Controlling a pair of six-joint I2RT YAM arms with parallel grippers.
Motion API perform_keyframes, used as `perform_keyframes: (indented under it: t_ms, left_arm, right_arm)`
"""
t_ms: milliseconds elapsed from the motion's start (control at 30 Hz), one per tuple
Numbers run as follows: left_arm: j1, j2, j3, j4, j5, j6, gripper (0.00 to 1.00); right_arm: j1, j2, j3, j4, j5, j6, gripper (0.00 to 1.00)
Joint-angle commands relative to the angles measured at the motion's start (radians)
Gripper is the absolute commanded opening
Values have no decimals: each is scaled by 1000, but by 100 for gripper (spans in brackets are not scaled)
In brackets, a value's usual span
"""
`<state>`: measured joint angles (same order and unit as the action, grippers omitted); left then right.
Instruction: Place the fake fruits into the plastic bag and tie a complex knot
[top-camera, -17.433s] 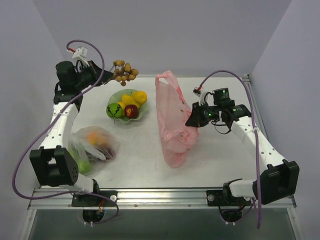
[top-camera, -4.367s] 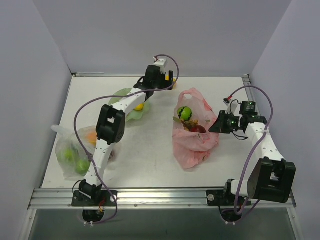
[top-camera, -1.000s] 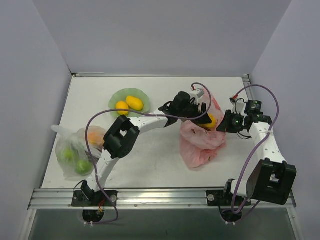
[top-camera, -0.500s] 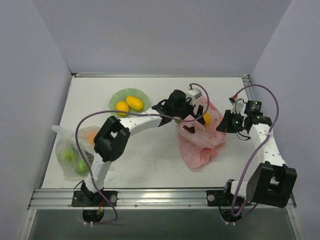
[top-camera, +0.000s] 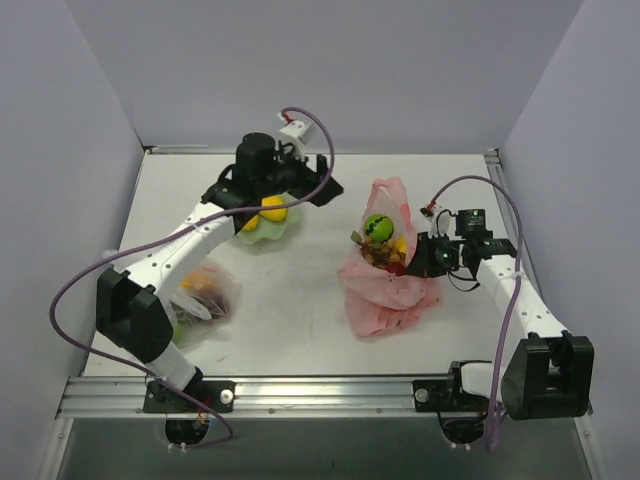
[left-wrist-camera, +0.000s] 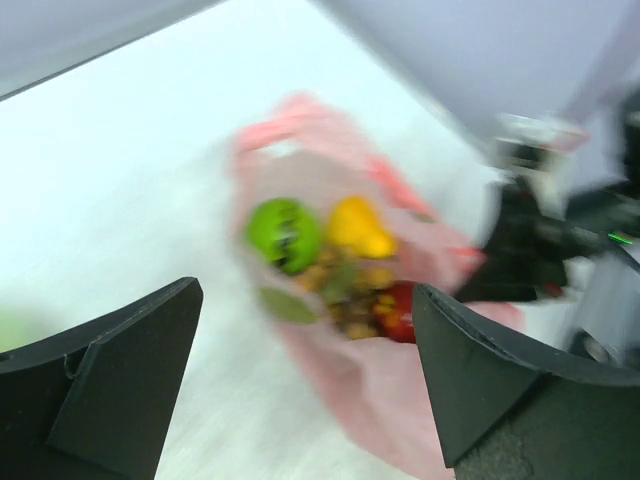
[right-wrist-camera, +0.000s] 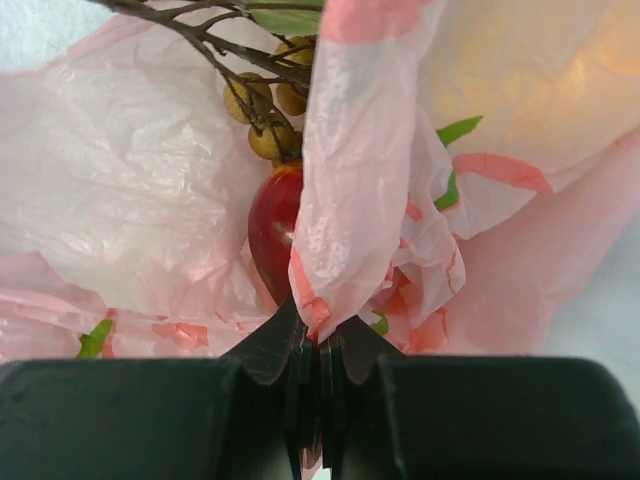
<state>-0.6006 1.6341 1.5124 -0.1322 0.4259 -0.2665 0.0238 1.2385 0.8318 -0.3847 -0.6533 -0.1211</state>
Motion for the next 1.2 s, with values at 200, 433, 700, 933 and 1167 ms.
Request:
perform_keyframes:
  t_ms: [200,433,700,933,1167]
  left_arm:
    - [239,-48,-118,-299,-505,26,97]
    - [240,50,-77,-386,-769,1,97]
    - [246,225,20,-434,-900,-68,94]
    - [251,345,94,-417,-881,-96,94]
    - [266,435,134,-422,-911,-106,93]
  right_arm:
    - [105,-77,-57,6,4,20,0]
    - [107,-65,-45,9,11,23,0]
    - [102,-70,-49,9,26,21,0]
    - [102,-67,-50,6,32,20,0]
    - [99,-63,-40,-5,40,15,0]
